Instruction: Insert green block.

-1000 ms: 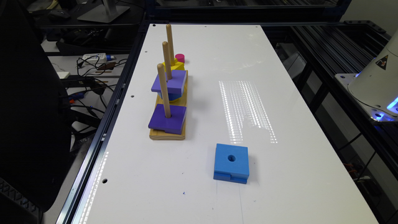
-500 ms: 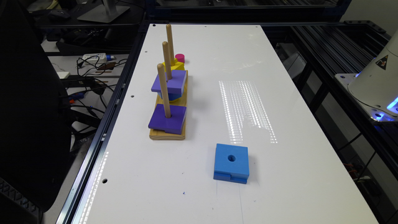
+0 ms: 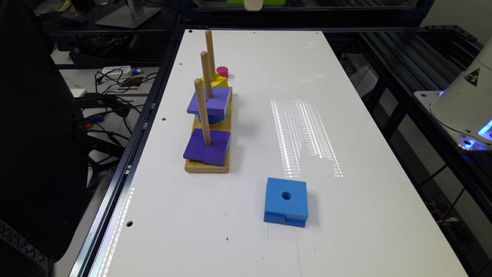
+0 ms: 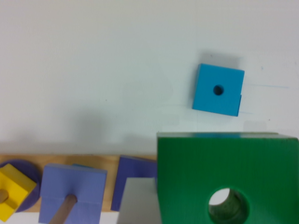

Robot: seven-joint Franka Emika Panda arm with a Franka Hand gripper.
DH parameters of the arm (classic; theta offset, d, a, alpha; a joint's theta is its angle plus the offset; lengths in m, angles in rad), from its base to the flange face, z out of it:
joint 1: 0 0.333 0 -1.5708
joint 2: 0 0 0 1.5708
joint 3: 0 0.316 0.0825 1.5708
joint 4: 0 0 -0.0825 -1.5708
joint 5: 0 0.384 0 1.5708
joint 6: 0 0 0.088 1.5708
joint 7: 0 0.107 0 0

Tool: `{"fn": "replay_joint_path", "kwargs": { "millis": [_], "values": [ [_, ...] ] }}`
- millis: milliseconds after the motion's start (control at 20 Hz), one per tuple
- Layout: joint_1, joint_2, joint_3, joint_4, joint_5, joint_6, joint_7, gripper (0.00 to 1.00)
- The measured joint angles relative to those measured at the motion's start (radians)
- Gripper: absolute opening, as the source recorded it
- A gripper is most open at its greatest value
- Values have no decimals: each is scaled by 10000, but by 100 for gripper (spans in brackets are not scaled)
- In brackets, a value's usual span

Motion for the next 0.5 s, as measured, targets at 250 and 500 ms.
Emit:
{"fn": "replay_joint_path", "kwargs": {
  "millis": [250,500],
  "values": [
    [-22,364,-1,2,-84,405,0,0],
    [-42,755,-6,14,-197,841,0,0]
  ]
}}
